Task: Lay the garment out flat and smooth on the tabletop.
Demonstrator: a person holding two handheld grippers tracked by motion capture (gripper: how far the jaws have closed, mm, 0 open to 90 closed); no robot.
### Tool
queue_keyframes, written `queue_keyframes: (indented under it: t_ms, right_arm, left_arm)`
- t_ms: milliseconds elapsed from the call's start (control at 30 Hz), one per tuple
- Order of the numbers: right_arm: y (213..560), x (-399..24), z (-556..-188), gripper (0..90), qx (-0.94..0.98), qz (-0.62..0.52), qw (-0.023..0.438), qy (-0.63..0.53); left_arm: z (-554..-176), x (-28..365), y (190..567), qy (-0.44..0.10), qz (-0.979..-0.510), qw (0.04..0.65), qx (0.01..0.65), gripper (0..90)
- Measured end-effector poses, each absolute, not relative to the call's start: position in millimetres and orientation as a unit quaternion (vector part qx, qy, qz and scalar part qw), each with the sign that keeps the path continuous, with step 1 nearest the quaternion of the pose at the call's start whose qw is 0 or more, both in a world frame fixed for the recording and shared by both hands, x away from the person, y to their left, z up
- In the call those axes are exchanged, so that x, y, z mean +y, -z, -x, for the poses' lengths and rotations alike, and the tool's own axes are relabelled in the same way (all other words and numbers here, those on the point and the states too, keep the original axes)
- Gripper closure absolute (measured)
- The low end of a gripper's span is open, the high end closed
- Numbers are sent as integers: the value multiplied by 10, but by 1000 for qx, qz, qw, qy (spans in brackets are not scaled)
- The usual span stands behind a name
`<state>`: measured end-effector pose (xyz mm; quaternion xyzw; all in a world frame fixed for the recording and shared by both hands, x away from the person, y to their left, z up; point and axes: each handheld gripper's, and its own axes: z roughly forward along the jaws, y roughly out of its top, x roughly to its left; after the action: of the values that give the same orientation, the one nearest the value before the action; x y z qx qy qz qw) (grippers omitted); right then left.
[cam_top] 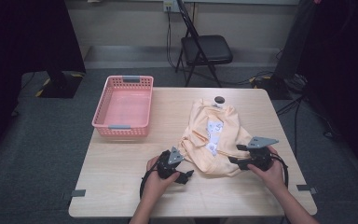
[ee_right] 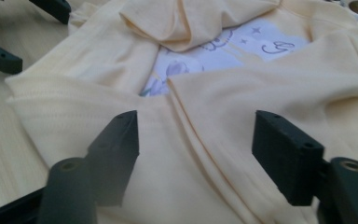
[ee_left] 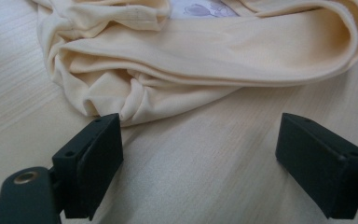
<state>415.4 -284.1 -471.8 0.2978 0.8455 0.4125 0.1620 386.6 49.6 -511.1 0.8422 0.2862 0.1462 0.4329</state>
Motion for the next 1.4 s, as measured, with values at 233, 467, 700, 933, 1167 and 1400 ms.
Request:
queue_keyframes:
  t_ms: [233, 467, 700, 933, 1167, 1400]
  right_arm:
    - [4781, -2593, -4345, 531, 849, -299, 142, -413]
    - [4835, -2428, -4460, 706, 862, -299, 161, -377]
    - [4851, -2472, -4466, 867, 856, -303, 158, -388]
    - [4608, -2684, -4475, 869, 835, -314, 150, -426]
    - [4386, -2980, -4481, 870, 812, -333, 161, -452]
    - [4291, -3241, -4495, 870, 795, -352, 169, -464]
  left_arm:
    - [-3866, 495, 5111, -146, -842, 433, 286, 146]
    - [-3861, 496, 5111, -146, -842, 433, 287, 146]
    - [-3858, 499, 5110, -146, -843, 433, 286, 147]
    - [-3856, 499, 5110, -146, -842, 433, 286, 147]
    - [-3850, 499, 5111, -146, -842, 433, 287, 147]
    - [-3847, 499, 5111, -146, -841, 433, 288, 146]
